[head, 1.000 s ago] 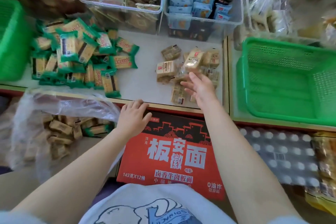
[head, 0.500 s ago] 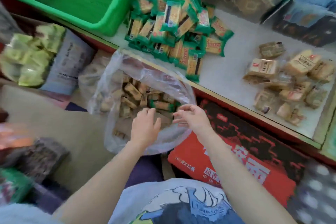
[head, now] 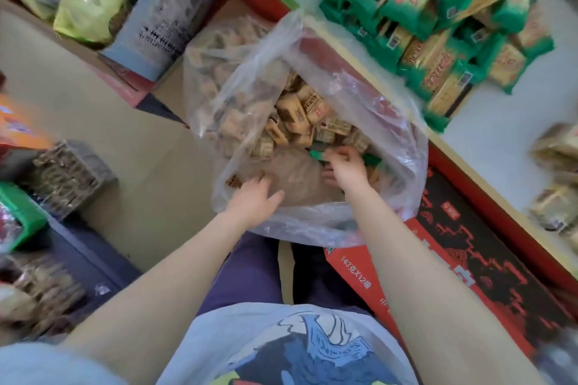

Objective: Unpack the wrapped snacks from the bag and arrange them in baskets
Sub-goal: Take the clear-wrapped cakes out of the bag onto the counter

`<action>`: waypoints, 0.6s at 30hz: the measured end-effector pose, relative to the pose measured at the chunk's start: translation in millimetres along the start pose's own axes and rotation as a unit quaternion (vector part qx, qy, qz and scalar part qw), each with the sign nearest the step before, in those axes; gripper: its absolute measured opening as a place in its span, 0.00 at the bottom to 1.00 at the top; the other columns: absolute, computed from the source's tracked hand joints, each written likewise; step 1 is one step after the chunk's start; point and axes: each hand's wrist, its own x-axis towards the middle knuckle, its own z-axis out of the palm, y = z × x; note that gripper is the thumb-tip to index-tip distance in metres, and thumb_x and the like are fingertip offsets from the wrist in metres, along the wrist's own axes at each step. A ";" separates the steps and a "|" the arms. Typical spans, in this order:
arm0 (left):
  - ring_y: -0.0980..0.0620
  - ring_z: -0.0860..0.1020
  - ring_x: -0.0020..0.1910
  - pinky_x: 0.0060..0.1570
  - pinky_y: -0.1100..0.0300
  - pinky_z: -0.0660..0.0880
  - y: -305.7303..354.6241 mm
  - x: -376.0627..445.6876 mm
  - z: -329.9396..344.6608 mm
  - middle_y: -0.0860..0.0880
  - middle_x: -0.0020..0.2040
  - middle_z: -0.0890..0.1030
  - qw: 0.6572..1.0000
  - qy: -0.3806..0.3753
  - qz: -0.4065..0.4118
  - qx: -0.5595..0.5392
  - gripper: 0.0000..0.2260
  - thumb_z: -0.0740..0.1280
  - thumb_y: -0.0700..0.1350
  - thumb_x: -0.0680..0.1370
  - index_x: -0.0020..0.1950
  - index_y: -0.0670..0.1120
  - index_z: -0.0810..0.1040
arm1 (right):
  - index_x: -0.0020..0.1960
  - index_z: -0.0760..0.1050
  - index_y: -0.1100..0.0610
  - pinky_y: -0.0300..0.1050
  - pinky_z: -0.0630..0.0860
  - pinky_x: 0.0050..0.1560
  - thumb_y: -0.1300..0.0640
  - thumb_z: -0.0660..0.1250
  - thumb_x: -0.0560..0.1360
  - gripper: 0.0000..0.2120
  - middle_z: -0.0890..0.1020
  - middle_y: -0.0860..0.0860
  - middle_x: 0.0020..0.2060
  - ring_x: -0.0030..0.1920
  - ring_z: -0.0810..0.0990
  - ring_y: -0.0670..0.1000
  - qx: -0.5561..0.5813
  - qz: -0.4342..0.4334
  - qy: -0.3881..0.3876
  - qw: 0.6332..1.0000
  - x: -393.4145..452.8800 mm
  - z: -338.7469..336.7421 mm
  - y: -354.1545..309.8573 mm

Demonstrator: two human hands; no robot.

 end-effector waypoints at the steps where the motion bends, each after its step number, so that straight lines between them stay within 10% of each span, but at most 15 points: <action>1: 0.42 0.62 0.76 0.72 0.50 0.63 2.0 -1.4 -1.6 0.43 0.79 0.62 0.999 0.003 -0.009 -0.037 0.28 0.57 0.59 0.83 0.80 0.46 0.61 | 0.56 0.72 0.52 0.54 0.84 0.50 0.50 0.67 0.80 0.09 0.81 0.56 0.52 0.48 0.85 0.60 0.022 0.003 -0.004 1.000 -10.4 0.0 -2.4; 7: 0.48 0.78 0.63 0.64 0.51 0.73 56.5 -25.4 -39.4 0.49 0.65 0.80 0.895 -0.009 -0.061 -0.441 0.20 0.64 0.59 0.81 0.67 0.48 0.77 | 0.44 0.75 0.50 0.60 0.84 0.48 0.59 0.72 0.76 0.08 0.80 0.51 0.48 0.51 0.83 0.57 -0.017 -0.138 -0.104 0.985 -85.8 -26.2 -10.9; 12: 0.49 0.84 0.47 0.44 0.57 0.81 113.1 -48.9 -73.3 0.45 0.50 0.86 0.820 -0.109 0.073 -0.558 0.09 0.67 0.44 0.81 0.59 0.43 0.81 | 0.73 0.63 0.32 0.55 0.83 0.48 0.66 0.71 0.76 0.39 0.76 0.52 0.65 0.59 0.82 0.55 0.022 -0.205 -0.264 0.942 -118.2 -82.2 -36.1; 14: 0.49 0.83 0.46 0.50 0.54 0.79 139.1 -49.3 -84.0 0.46 0.48 0.86 0.820 -0.088 0.094 -0.557 0.06 0.68 0.43 0.80 0.55 0.44 0.81 | 0.75 0.58 0.32 0.55 0.83 0.50 0.64 0.74 0.75 0.42 0.77 0.51 0.66 0.58 0.83 0.54 0.060 -0.204 -0.194 0.958 -122.9 -107.5 -45.1; 18: 0.50 0.84 0.45 0.43 0.60 0.78 198.0 -47.6 -97.4 0.48 0.47 0.86 0.829 -0.073 0.153 -0.534 0.03 0.71 0.44 0.78 0.50 0.46 0.80 | 0.60 0.77 0.45 0.65 0.79 0.56 0.42 0.74 0.72 0.19 0.85 0.52 0.51 0.51 0.85 0.53 0.064 -0.192 -0.058 0.978 -120.4 -151.9 -52.1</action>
